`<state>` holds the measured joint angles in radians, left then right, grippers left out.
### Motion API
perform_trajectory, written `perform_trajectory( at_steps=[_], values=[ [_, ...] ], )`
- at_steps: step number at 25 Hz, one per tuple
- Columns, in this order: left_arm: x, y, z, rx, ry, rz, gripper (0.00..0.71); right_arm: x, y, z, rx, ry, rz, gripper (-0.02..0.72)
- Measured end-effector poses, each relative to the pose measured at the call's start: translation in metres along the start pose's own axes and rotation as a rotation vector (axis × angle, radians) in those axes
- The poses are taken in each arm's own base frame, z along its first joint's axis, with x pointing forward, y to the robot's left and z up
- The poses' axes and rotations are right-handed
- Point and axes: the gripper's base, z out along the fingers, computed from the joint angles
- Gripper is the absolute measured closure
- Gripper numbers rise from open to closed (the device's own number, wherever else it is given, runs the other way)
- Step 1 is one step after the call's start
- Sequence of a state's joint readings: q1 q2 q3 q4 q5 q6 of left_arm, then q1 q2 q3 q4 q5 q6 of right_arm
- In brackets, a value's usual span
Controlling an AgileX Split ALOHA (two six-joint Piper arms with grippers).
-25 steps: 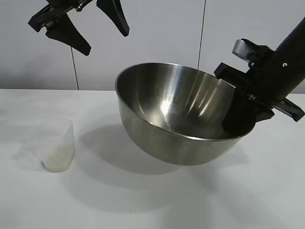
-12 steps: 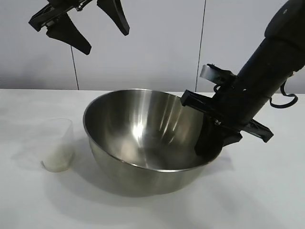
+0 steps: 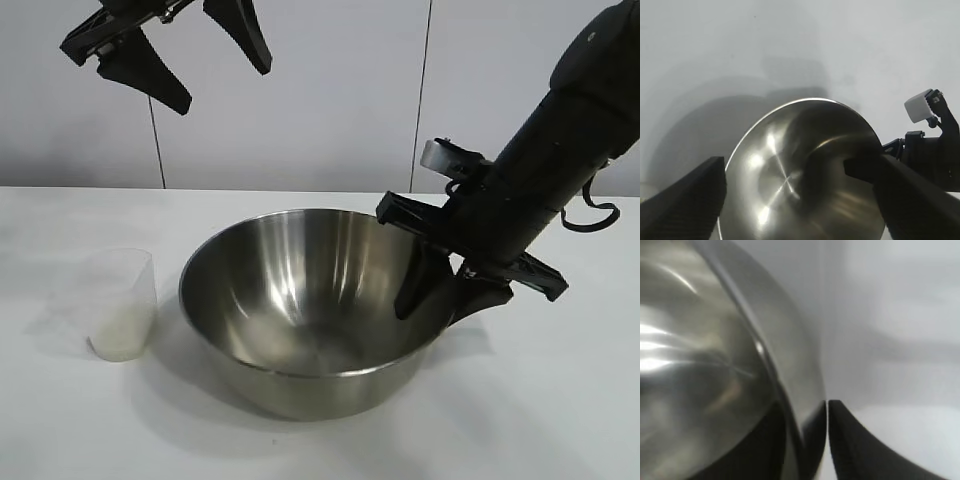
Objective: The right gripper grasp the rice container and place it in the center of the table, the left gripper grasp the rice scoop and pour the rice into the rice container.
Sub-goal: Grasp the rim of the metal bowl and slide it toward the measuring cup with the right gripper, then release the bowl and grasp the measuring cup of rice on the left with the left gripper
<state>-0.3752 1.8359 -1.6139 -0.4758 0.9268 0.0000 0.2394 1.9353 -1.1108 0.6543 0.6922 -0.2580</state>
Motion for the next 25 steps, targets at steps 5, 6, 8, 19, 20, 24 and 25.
perform_trajectory(
  at_steps=[5, 6, 8, 19, 20, 24, 25],
  values=[
    [0.000, 0.000, 0.000, 0.000, 0.000, 0.005, 0.123, 0.000, 0.000, -0.003, -0.007, 0.016, 0.025, 0.303],
    [0.000, 0.000, 0.000, 0.000, 0.000, 0.005, 0.123, 0.000, 0.000, -0.006, -0.008, 0.025, 0.019, 0.302],
    [0.000, 0.000, 0.000, 0.000, 0.000, 0.005, 0.123, -0.003, -0.003, -0.015, -0.009, 0.026, 0.016, 0.302],
    [0.000, 0.000, 0.000, 0.000, 0.000, 0.000, 0.123, -0.029, -0.026, -0.110, 0.037, -0.081, 0.021, 0.302],
    [0.000, 0.000, 0.000, 0.000, 0.000, 0.005, 0.123, -0.030, -0.025, -0.118, 0.036, -0.089, 0.016, 0.302],
    [0.000, 0.000, 0.000, 0.000, 0.000, 0.000, 0.123, -0.030, -0.018, -0.140, 0.026, -0.108, -0.003, 0.302],
    [0.000, 0.000, 0.000, 0.000, 0.000, 0.000, 0.123, -0.030, -0.016, -0.144, 0.021, -0.121, -0.008, 0.302]
  ],
)
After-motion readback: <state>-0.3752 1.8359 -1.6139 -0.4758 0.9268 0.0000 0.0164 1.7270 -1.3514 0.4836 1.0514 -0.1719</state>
